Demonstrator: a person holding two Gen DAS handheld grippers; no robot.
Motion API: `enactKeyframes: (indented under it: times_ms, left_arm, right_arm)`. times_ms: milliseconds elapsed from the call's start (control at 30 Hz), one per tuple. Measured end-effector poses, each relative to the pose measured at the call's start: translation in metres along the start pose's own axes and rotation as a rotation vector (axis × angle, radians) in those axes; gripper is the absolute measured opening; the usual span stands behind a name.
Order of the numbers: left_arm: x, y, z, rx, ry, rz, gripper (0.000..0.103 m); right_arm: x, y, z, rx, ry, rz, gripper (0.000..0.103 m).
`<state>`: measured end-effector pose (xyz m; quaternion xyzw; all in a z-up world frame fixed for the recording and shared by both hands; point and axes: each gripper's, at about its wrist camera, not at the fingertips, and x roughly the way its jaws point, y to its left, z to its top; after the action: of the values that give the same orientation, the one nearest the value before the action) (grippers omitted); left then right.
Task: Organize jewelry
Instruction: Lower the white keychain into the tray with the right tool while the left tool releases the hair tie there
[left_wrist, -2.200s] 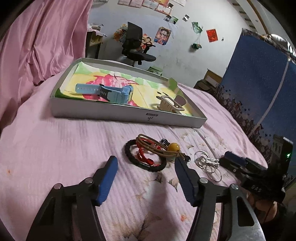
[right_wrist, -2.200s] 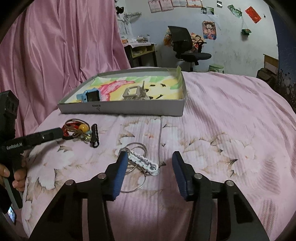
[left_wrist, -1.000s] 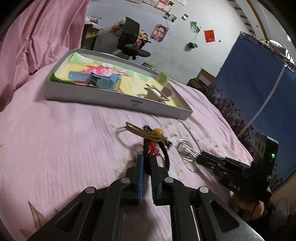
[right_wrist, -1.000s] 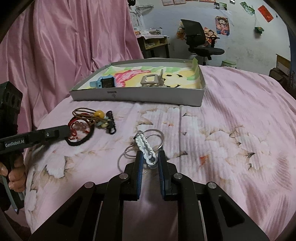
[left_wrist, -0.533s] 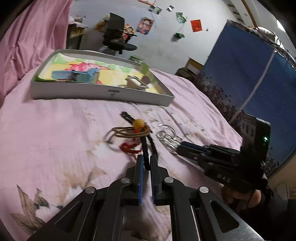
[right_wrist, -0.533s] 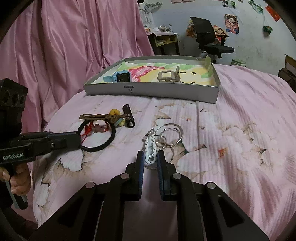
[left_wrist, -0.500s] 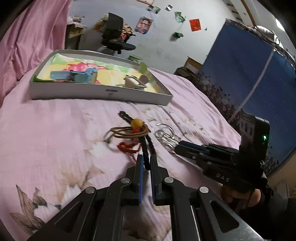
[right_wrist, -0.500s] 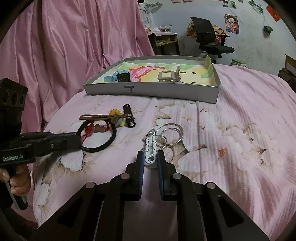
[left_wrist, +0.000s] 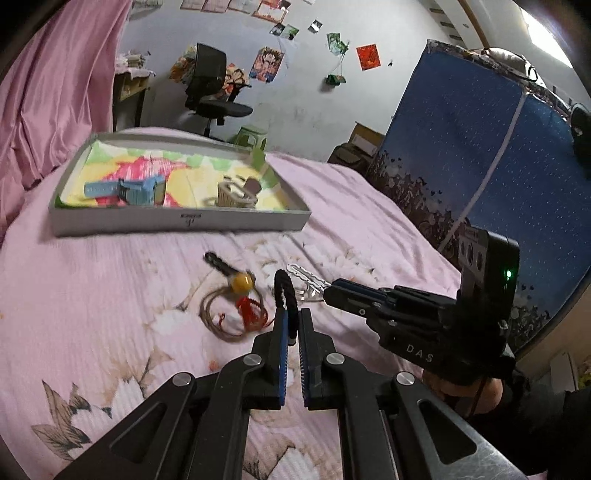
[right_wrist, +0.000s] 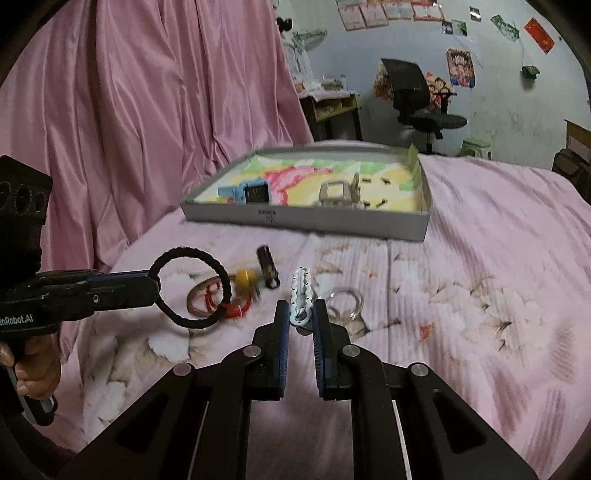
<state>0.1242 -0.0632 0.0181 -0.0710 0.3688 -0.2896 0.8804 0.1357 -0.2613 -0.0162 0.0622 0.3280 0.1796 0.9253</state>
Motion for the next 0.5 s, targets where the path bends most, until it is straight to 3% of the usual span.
enactKeyframes:
  times_ms: [267, 500]
  left_arm:
    - [-0.007, -0.003, 0.023, -0.016, -0.087, -0.021, 0.006]
    - [-0.003, 0.002, 0.05, -0.015, -0.173, -0.01, 0.006]
  right_arm:
    - [-0.018, -0.005, 0.012, 0.004, -0.124, -0.003, 0.011]
    - [-0.011, -0.014, 0.024, 0.036, -0.156, 0.034, 0.011]
